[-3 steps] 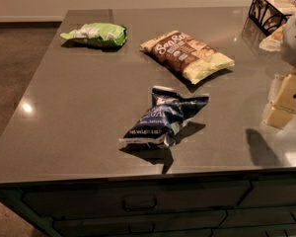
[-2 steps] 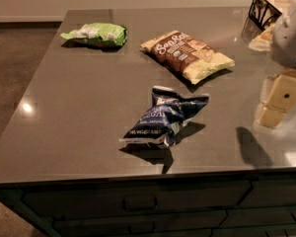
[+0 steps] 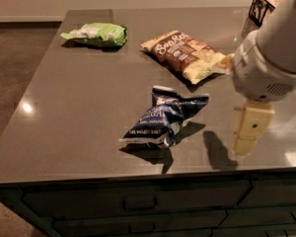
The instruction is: Pick blue chip bag
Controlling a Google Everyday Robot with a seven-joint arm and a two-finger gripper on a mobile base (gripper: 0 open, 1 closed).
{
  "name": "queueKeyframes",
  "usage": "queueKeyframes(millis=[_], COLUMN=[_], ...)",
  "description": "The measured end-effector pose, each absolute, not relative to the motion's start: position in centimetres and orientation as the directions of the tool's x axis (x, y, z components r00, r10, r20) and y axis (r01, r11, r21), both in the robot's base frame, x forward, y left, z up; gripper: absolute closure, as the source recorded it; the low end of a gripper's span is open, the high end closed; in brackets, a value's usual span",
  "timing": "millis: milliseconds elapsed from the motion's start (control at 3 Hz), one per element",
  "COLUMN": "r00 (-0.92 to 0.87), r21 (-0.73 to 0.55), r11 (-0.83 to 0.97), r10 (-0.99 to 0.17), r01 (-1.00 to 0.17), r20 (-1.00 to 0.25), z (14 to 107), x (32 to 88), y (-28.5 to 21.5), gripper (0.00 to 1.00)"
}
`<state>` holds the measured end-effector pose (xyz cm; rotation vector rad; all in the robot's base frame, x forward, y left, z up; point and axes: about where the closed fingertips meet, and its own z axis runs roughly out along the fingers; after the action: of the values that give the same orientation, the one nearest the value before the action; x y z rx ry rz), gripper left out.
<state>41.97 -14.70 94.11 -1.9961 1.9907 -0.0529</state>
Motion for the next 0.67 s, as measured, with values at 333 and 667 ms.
queueKeyframes(millis=[333, 667], r00=[0.126, 0.15], r21=[-0.223, -0.232], r11=[-0.079, -0.098], r10=[-0.971, -0.964], r01=[-0.972, -0.968], r20=[-0.204, -0.219], z=[90.9, 89.7], x=[41.2, 42.3], y=[-11.2, -8.8], gripper=[0.0, 0.0])
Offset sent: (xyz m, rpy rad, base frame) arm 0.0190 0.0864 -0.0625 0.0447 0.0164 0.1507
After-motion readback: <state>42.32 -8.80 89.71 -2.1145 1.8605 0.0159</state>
